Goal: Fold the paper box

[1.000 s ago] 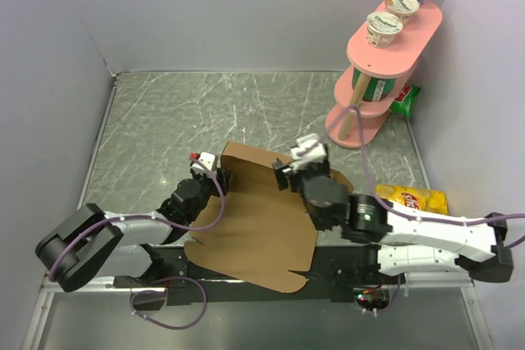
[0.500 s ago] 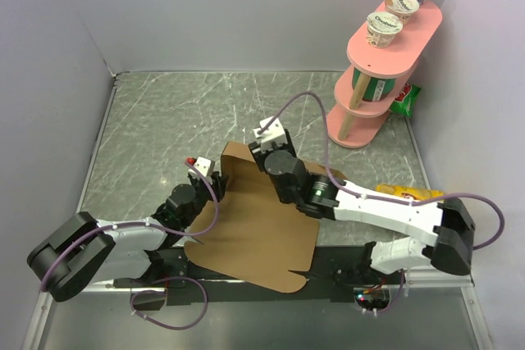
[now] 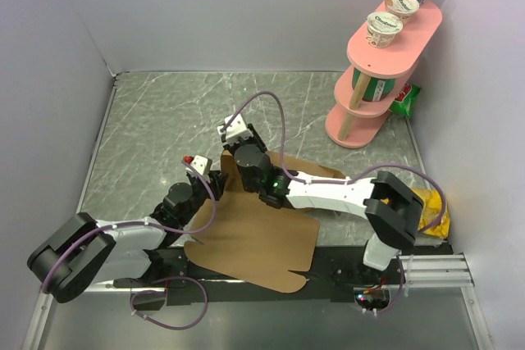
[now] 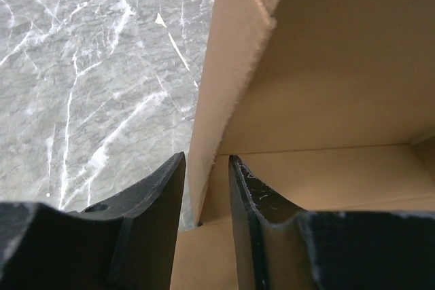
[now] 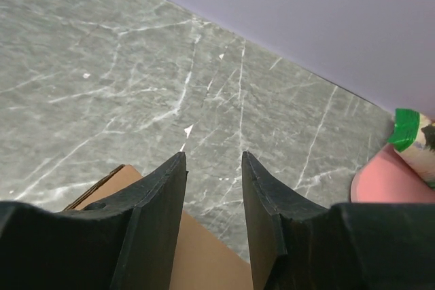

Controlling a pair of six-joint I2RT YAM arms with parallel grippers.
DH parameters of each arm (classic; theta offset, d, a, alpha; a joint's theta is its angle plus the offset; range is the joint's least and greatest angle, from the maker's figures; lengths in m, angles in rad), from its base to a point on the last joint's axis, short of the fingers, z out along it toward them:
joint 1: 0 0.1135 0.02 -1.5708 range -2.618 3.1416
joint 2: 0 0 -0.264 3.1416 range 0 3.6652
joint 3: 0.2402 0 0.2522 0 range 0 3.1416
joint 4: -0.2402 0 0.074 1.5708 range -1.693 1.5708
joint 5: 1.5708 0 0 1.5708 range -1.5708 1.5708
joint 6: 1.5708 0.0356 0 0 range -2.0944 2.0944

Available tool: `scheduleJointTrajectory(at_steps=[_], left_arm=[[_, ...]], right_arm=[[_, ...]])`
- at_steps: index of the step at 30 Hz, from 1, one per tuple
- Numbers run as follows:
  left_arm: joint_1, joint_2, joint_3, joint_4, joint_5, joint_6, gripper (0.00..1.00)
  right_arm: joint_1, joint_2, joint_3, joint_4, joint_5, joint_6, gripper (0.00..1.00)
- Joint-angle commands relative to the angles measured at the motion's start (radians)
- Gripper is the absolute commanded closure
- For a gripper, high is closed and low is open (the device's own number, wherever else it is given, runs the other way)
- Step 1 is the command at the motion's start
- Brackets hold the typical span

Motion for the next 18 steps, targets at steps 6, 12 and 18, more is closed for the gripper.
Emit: scheduleJointTrajectory(at_steps=[6,12,18], left_arm=[[0.033,-0.061,-0.011,0.041,0.078,-0.059,0.62],[0.044,-0.062,0.003,0.027,0.113,-0.052,0.62],[0.049,-0.125,-0.001,-0.015,0.112,-0.078,0.61]], right_arm=[[0.031,0.043,-0.114,0.369,0.130,-0.145,0.55],[0.074,0.094,-0.188,0.590,0.196,-0.311,0.55],[0.088,0.127,-0.207,0.667,0.209,-0.361,0.56]])
